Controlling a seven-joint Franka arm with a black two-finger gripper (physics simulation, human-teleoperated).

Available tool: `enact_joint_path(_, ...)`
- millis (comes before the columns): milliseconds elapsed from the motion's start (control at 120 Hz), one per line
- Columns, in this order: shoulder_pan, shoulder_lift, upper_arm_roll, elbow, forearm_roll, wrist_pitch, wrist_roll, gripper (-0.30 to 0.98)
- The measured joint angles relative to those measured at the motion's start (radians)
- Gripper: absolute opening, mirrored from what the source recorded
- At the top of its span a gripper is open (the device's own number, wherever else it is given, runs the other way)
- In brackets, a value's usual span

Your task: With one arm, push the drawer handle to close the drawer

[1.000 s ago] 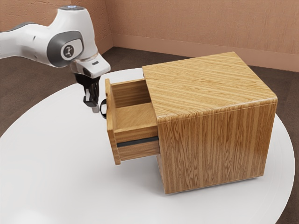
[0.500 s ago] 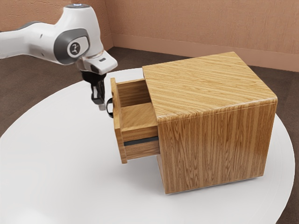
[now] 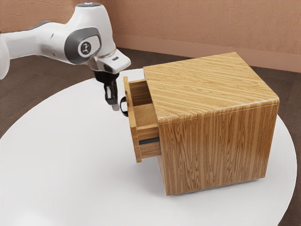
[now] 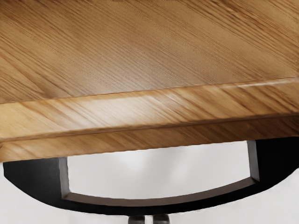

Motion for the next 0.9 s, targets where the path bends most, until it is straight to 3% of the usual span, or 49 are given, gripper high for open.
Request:
enact_joint_path(333, -0.063, 0.099, -0.063, 0.097, -0.001, 0.054, -0.043, -0.11)
enact_joint_path(475, -0.028, 0.11, -0.075, 0.099, 0.003, 0.095, -0.065, -0.11)
enact_joint_path(600, -0.033, -0.03, -0.081, 0.065, -0.003, 0.046, -0.083, -0.1)
enact_joint_path(742, -0.008, -0.237, -0.069, 0.071, 0.002, -0.151, -0.093, -0.1)
enact_joint_path(900, 0.007, -0.369, 0.028, 0.07, 0.046, -0.332, -0.06, -0.07)
